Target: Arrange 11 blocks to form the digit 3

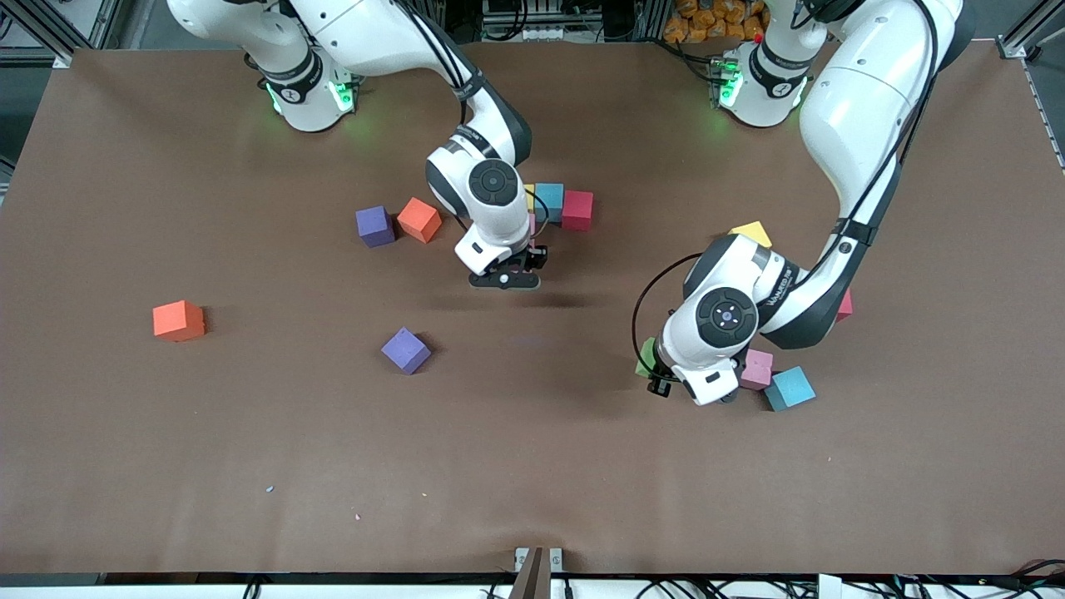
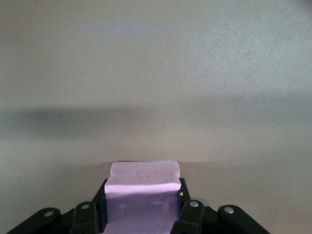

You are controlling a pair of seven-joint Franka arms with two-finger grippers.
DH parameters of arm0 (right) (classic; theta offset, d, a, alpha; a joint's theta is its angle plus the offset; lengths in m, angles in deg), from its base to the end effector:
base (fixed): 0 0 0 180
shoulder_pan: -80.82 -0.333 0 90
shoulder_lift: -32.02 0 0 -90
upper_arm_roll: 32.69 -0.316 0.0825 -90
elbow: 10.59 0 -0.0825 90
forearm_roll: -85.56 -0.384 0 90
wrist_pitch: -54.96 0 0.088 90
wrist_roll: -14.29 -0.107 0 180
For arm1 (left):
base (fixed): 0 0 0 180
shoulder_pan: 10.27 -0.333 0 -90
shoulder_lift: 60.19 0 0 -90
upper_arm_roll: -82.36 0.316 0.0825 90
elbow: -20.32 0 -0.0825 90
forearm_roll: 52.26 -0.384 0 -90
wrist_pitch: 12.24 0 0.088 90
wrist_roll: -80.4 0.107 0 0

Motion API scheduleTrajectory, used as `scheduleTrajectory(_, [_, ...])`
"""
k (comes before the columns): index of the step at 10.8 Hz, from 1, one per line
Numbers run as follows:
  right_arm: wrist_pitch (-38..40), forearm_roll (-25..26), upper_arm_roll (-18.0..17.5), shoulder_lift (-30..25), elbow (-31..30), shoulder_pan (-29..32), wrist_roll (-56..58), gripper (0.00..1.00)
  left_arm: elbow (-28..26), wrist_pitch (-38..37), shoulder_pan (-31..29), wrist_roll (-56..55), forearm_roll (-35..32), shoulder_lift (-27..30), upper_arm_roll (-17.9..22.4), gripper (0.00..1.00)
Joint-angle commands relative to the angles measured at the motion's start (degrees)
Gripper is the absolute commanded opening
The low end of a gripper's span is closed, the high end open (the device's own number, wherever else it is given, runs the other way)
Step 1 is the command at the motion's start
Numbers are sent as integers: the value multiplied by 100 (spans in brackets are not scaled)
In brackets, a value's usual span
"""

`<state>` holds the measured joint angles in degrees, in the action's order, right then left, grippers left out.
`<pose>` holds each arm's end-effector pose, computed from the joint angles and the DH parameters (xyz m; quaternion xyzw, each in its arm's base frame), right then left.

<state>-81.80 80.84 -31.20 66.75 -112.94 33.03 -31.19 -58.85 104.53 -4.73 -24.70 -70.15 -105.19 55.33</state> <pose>0.4526 0.4765 0.2133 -0.9996 0.0206 0.0166 0.0126 0.6546 -0.3123 0.2747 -0.8158 -0.5773 0.0334 0.0095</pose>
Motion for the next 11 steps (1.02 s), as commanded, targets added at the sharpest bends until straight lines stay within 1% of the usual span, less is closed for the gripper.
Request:
scheduleTrajectory(1, [-131, 15, -26, -98, -216, 24, -66, 69, -38, -119, 26, -89, 128, 70, 32, 10])
scheduleTrajectory(2, [-236, 15, -26, -89, -215, 32, -74, 98, -38, -128, 26, -89, 137, 70, 32, 10])
scheduleTrajectory(3, [-281, 15, -26, -89, -207, 50, -66, 100, -38, -128, 26, -89, 128, 70, 32, 10])
scheduleTrajectory(5, [-272, 23, 9, -133, -128, 76, -48, 100, -46, -128, 17, -246, 128, 70, 32, 10])
scheduleTrajectory(7, [-185, 32, 26, -299, 4, 190, 57, 100, -134, -128, 17, -458, 128, 104, 32, 10])
scheduleTrajectory(8, [-124, 32, 105, -448, 13, 243, 249, 100, -204, -128, 17, -554, 128, 131, 14, 10])
scheduleTrajectory(10, [497, 15, 429, -625, 249, 243, 689, 100, -502, -128, 17, -844, 84, 288, -91, 10])
scheduleTrajectory(11, [806, 23, 622, -651, 407, 243, 742, 100, -773, -120, 8, -932, 75, 463, -161, 10])
